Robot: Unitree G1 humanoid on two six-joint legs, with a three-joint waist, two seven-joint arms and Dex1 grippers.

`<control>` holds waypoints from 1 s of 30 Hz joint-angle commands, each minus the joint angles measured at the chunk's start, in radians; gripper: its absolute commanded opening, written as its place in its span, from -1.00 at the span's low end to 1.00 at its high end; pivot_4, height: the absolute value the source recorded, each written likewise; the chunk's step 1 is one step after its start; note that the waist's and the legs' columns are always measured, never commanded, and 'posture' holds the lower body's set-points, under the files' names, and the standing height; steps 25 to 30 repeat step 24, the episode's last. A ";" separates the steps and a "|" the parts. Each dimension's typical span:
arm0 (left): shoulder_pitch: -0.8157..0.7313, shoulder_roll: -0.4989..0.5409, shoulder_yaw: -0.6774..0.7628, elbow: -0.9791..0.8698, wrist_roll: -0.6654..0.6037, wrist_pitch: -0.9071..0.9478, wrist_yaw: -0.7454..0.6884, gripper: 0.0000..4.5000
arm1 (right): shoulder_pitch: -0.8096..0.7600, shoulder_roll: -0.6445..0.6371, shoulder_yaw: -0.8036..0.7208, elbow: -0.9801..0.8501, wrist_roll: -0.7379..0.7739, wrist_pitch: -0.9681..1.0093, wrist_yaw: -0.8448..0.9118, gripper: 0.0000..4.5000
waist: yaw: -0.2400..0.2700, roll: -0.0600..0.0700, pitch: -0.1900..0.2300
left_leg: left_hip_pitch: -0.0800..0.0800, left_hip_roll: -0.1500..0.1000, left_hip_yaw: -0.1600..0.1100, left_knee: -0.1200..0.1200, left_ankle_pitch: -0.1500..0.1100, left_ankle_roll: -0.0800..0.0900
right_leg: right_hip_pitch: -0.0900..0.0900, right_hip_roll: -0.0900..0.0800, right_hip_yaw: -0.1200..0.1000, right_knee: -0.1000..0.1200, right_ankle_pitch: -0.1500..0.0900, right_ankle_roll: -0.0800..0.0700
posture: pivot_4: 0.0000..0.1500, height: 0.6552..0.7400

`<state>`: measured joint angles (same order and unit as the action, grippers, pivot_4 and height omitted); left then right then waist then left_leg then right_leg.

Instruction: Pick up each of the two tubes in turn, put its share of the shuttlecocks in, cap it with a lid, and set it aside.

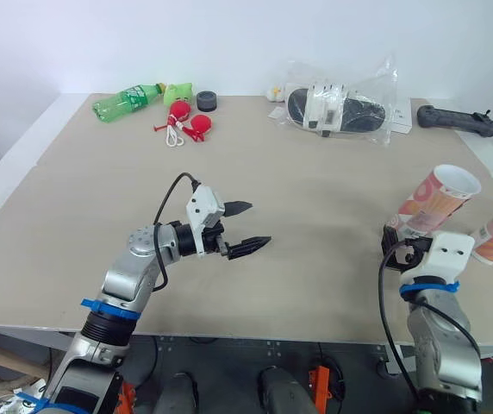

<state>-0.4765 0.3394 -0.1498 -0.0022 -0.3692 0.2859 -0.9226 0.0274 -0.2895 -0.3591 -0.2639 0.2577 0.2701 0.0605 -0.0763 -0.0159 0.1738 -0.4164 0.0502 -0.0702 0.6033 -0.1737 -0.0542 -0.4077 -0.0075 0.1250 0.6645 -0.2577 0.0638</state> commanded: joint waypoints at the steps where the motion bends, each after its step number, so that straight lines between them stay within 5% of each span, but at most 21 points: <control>1: 0.059 0.051 0.058 -0.053 -0.005 -0.010 0.006 1.00 | 0.096 -0.068 -0.038 -0.147 0.159 0.075 0.172 0.98 | 0.000 0.000 0.000 | 0.000 0.000 0.000 -0.001 0.000 0.000 | 0.000 0.000 0.000 0.000 -0.001 0.000 | 1.00 1.00; 7: 0.199 0.161 0.161 -0.112 -0.019 -0.025 0.010 1.00 | 0.187 -0.331 -0.054 -0.202 0.405 0.235 0.541 0.98 | -0.001 -0.002 0.001 | 0.002 0.001 0.001 0.000 -0.001 0.002 | 0.001 0.000 0.000 0.000 -0.002 -0.005 | 1.00 1.00; 12: 0.343 0.249 0.270 -0.185 -0.029 -0.025 0.013 1.00 | 0.103 -0.484 0.012 -0.090 0.336 0.221 0.680 0.98 | -0.001 -0.007 0.004 | 0.005 0.000 0.002 0.002 -0.001 0.002 | 0.003 -0.001 0.002 0.000 -0.001 -0.007 | 1.00 1.00; 30: 0.402 0.259 0.297 -0.259 -0.052 0.011 0.076 1.00 | -0.032 -0.455 0.094 0.002 0.294 0.202 0.717 0.98 | 0.015 -0.013 0.007 | 0.001 0.001 0.004 0.001 -0.002 -0.001 | 0.001 -0.001 0.003 0.000 -0.003 -0.002 | 1.00 1.00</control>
